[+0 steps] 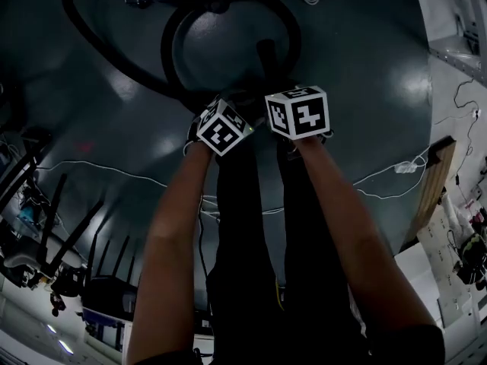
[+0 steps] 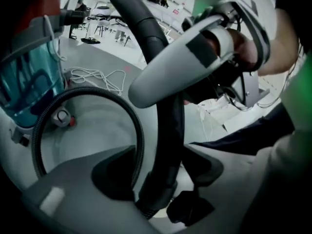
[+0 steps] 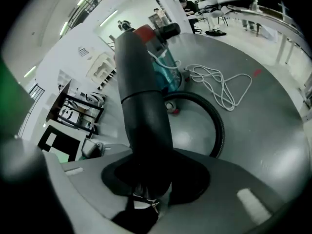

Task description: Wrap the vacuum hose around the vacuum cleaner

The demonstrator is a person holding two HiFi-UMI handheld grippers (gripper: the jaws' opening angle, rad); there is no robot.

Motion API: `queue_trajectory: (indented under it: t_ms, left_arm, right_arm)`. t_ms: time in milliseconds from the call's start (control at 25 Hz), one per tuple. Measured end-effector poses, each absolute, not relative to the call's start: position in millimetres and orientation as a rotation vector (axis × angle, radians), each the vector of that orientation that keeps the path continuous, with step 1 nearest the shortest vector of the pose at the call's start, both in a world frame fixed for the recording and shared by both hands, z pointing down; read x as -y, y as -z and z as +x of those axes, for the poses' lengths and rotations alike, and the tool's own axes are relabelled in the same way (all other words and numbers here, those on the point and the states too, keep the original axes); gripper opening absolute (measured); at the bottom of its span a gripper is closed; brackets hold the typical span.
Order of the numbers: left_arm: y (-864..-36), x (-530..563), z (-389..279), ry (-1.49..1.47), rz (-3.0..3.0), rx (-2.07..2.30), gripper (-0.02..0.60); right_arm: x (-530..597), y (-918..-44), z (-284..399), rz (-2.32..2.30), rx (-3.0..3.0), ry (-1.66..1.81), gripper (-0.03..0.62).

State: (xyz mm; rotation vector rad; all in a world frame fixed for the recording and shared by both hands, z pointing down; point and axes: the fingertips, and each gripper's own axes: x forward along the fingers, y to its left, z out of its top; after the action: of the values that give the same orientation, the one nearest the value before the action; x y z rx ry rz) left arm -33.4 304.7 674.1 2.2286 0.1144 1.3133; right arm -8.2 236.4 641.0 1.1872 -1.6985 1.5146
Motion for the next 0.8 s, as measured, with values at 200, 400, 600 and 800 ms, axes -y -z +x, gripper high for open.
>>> queue_trajectory:
  t_ms: [200,400,600,800]
  left_arm:
    - [-620,-311,-10,-1.187,2.335,-0.361,0.298]
    - [-580,-319,7,-1.265,2.319,-0.562,0.125]
    - [-541,-311,21,-1.307,2.225,-0.526,0.1]
    - [-504,-304,17,-1.388,2.242,-0.511,0.1]
  right_arm:
    - [-225,-575,-12,1.06,1.846,-1.526,0.132]
    - [-203,-525,-11,0.985,1.922,-1.604,0.132]
    - [-190,-491,4,0.986,1.935,-1.638,0.137]
    - [-185,-451,14,1.018,1.917,-1.544,0.245]
